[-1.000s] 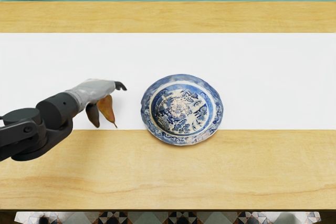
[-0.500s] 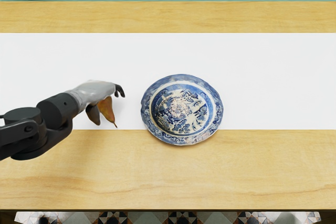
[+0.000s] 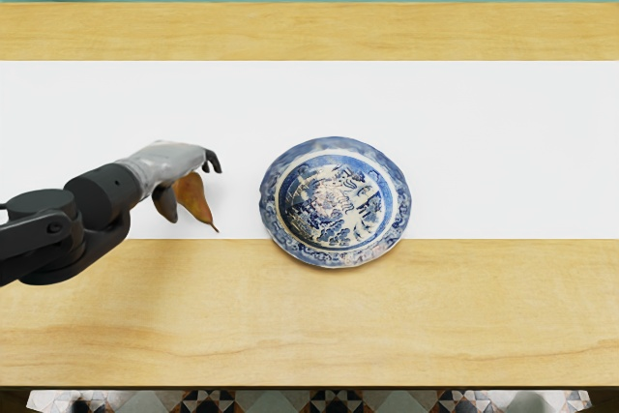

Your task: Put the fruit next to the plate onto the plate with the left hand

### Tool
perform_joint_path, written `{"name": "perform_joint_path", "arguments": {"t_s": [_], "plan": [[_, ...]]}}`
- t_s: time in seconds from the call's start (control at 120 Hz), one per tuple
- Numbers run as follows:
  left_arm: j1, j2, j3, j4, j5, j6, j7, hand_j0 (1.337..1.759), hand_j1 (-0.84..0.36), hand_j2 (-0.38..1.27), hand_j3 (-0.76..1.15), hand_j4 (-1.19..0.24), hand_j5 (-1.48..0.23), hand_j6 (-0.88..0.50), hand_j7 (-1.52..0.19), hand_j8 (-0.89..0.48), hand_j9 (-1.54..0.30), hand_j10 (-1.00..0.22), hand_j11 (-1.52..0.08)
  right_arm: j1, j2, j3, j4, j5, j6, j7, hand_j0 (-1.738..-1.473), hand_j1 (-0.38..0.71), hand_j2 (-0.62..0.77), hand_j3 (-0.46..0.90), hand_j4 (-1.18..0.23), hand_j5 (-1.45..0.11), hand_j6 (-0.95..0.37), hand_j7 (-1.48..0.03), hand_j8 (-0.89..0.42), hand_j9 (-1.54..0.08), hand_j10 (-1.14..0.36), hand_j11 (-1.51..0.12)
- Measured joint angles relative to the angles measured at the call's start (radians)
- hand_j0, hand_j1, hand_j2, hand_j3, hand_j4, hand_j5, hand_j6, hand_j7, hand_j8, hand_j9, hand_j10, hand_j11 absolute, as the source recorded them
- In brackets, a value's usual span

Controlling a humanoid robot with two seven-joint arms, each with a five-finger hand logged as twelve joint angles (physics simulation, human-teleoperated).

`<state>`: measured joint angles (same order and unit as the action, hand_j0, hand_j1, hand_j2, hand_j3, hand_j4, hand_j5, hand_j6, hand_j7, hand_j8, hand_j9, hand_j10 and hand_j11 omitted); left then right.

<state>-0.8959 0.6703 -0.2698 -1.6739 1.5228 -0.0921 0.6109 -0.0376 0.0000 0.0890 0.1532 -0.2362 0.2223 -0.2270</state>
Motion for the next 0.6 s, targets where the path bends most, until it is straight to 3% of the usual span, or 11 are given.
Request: {"name": "perform_joint_path", "arguments": {"t_s": [0.192,0.467,0.6], "plan": [[0.001,0.0,0.01,0.001,0.003,0.001,0.0,1.658,-0.1,0.08,0.0,-0.39,-0.48,-0.39,-0.48,-0.35,-0.49,-0.39,-0.49,0.0,0.0,0.0,0.0,0.0,0.0,0.0,-1.658,-0.32,0.0,0.0,-0.02,-0.03,-0.02,-0.03,-0.02,-0.03,-0.02,-0.03],[0.007,0.0,0.015,0.002,0.008,0.002,0.0,1.658,-0.15,0.1,0.0,-0.47,-0.52,-0.47,-0.52,-0.43,-0.56,-0.44,-0.56,0.0,0.0,0.0,0.0,0.0,0.0,0.0,-1.658,-0.32,0.0,0.0,-0.02,-0.03,-0.02,-0.03,-0.02,-0.03,-0.02,-0.03],[0.014,0.002,0.017,0.002,0.007,0.002,0.0,1.658,-0.17,0.1,0.0,-0.48,-0.54,-0.48,-0.54,-0.35,-0.57,-0.46,-0.57,0.0,0.0,0.0,0.0,0.0,0.0,0.0,-1.658,-0.32,0.0,0.0,-0.02,-0.03,-0.02,-0.03,-0.02,-0.03,-0.02,-0.03]]}}
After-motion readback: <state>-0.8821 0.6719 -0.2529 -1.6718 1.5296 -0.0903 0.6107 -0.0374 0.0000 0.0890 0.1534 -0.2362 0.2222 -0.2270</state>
